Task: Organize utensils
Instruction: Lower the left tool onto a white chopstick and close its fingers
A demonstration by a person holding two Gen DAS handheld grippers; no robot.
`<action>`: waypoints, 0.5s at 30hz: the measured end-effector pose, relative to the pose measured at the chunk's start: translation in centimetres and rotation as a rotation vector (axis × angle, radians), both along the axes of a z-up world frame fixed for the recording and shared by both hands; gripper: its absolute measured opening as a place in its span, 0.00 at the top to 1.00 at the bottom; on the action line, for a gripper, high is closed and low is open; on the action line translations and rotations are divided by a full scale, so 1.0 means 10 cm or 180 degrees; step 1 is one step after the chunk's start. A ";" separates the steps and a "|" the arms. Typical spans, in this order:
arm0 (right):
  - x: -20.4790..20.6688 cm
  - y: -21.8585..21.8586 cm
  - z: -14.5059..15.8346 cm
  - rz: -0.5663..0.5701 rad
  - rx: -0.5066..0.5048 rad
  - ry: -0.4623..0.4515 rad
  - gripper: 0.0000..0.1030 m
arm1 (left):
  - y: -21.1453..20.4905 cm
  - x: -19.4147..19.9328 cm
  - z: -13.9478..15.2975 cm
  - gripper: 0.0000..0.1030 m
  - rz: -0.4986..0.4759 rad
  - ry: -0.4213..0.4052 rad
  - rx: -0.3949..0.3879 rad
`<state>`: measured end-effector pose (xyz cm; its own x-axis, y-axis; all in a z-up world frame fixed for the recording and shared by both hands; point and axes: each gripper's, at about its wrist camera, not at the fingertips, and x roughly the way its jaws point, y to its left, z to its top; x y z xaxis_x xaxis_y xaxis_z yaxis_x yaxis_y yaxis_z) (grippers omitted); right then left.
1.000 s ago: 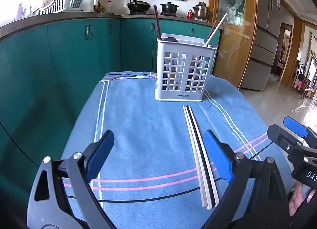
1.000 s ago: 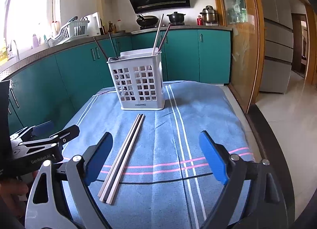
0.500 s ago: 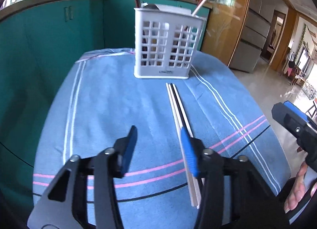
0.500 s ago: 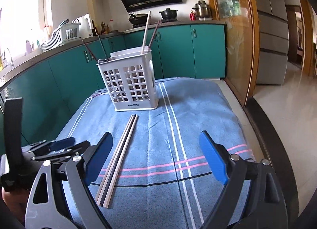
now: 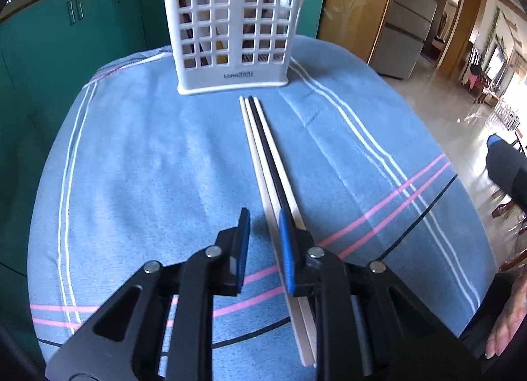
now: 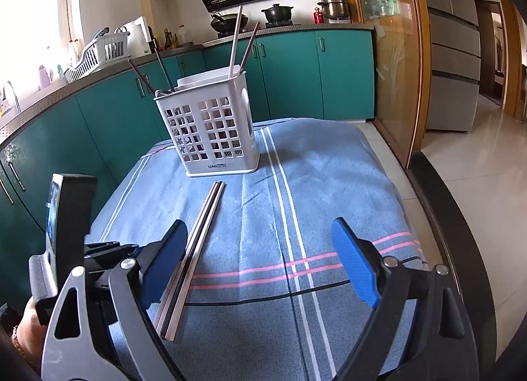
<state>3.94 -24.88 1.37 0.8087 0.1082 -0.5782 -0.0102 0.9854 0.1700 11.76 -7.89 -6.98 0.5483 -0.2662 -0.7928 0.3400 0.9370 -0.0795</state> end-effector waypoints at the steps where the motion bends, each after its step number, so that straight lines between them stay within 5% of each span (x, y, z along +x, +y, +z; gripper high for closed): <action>1: 0.00 0.00 0.00 0.0003 0.0000 0.0004 0.16 | 0.00 0.01 0.00 0.83 0.0012 0.0000 0.0014; 7: 0.01 0.03 -0.03 0.0043 -0.0016 0.0047 0.16 | 0.04 0.03 -0.01 0.83 0.0051 0.0062 0.0013; 11: 0.03 0.04 -0.05 0.0072 -0.0036 0.0080 0.16 | 0.02 0.01 -0.04 0.84 0.0069 0.0043 0.0226; 15: 0.06 0.10 -0.10 0.0141 -0.0108 0.0132 0.16 | 0.19 -0.02 -0.02 0.92 0.0140 0.0112 0.0244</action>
<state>4.50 -23.88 0.39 0.7787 0.1231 -0.6152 -0.0476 0.9893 0.1377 11.61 -6.04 -7.13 0.5296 -0.1804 -0.8289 0.2966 0.9548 -0.0183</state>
